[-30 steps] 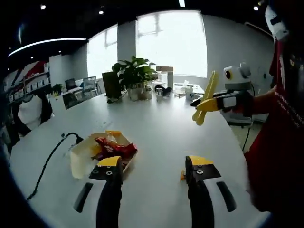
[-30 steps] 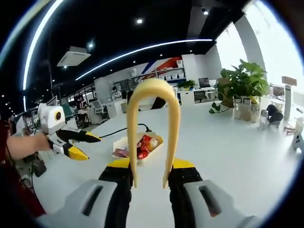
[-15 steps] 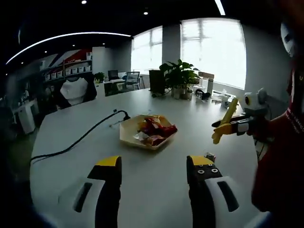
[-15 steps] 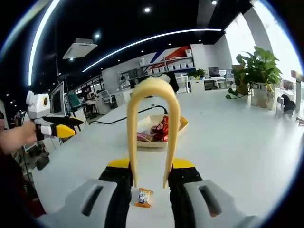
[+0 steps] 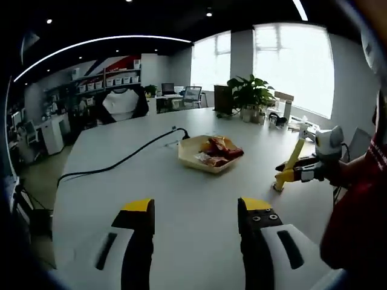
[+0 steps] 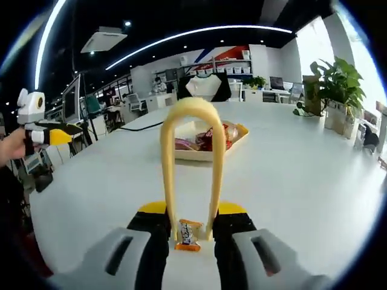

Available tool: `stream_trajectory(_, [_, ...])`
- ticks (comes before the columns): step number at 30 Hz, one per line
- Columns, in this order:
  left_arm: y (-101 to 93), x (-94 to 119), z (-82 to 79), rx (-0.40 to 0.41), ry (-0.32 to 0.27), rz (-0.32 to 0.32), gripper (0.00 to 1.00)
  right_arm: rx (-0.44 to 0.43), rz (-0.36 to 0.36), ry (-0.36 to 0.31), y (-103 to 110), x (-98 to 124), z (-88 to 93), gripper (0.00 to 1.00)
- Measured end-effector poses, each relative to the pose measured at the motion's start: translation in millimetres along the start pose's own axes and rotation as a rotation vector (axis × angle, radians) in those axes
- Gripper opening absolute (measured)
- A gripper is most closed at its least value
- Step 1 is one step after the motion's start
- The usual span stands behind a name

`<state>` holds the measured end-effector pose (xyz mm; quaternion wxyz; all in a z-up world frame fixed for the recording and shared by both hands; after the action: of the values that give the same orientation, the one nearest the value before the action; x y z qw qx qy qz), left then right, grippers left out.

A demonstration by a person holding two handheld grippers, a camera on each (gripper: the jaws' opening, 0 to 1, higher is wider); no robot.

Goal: Place the target food into the container with the food tongs after gripping and lifting it, then release it inside without dropping or visibly crushing the food.

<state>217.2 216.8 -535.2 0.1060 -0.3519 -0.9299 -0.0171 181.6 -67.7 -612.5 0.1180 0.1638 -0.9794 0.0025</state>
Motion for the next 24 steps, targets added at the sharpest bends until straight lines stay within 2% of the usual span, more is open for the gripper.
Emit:
stream_trajectory(1, [-0.8, 0.4, 0.6, 0.005, 0.005, 0.007, 0.58, 0.06, 0.009, 0.028, -0.4, 3.3, 2.2, 0.2])
stream_trajectory(3, [-2.4, 1.3, 1.5, 0.002, 0.013, 0.016, 0.58, 0.072, 0.003, 0.034, 3.6, 5.3, 4.5, 0.19])
stream_trajectory(8, [-4.4, 1.0, 1.4, 0.001, 0.009, 0.025, 0.57, 0.05, 0.013, 0.05, -2.4, 3.2, 2.2, 0.16])
stream_trajectory(11, [-5.4, 0.6, 2.2, -0.001, 0.01, 0.028, 0.57, -0.002, 0.018, 0.06, -5.4, 3.1, 1.3, 0.15])
stream_trajectory(14, [-6.8, 1.4, 4.2, -0.005, 0.018, 0.031, 0.57, -0.004, 0.009, 0.062, -4.8, 4.2, 0.3, 0.15])
stream_trajectory(19, [-6.8, 5.3, 7.4, 0.006, 0.013, 0.024, 0.56, 0.01, -0.01, 0.038, -6.6, 4.2, -16.5, 0.15])
stream_trajectory(24, [-7.3, 5.9, 9.7, 0.014, 0.016, 0.016, 0.56, 0.009, -0.02, -0.044, -20.1, -7.7, -57.2, 0.16])
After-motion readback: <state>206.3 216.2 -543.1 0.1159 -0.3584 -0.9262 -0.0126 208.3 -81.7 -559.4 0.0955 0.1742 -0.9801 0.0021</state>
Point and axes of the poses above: the point that each gripper's makers call its tool centre point, and the gripper's own axes: x roughly backward along the fingers, y roughly to its left, z roughly out of its underside, the point moved 5 cm from there along x, roughly backward along the fingers, and after that the axes turned 12 degrees about -y, right-handed, at the moved point
